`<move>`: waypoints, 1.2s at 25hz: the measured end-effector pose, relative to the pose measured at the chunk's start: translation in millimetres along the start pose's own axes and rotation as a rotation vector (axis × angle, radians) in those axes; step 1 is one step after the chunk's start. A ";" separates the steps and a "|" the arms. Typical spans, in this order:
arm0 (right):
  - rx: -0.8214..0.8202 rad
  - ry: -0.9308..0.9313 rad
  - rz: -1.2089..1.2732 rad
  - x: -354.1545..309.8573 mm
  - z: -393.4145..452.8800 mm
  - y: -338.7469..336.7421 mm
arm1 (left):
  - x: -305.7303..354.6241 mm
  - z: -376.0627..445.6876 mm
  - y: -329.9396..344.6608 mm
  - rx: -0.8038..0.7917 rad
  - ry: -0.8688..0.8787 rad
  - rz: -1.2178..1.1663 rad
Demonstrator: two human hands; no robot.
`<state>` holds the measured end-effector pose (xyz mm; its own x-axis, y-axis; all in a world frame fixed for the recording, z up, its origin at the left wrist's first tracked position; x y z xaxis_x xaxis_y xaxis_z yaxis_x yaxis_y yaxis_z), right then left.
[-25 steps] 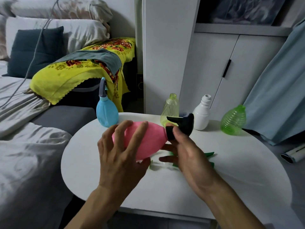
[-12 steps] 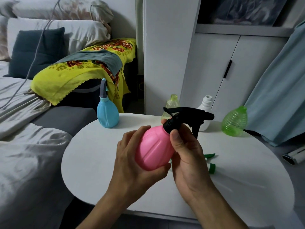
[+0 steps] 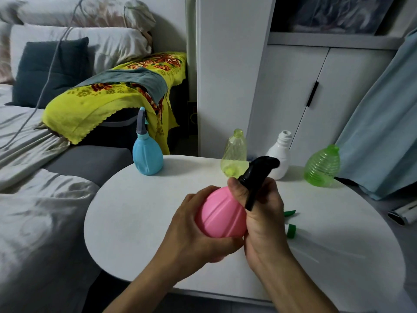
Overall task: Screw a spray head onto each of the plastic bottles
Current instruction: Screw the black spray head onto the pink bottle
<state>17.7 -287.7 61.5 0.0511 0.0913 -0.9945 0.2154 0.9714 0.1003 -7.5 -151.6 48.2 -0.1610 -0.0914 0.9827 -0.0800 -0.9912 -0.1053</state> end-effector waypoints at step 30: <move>-0.408 -0.124 0.297 -16.6 24.5 -11.9 | 17.8 8.4 -26.6 -0.076 0.089 0.198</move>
<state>38.3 -306.2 77.6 0.1729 0.3730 -0.9116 -0.2223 0.9164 0.3328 0.0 -127.7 69.7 -0.2673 -0.2715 0.9246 -0.1111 -0.9444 -0.3094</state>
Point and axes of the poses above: each hand's wrist, its own z-axis towards the middle knuckle, its own y-axis out of the palm, x = y × z, the point moved 4 cm from there along z, towards the middle knuckle, and after that the axes turned 13 degrees about -z, right-handed, at the moved point
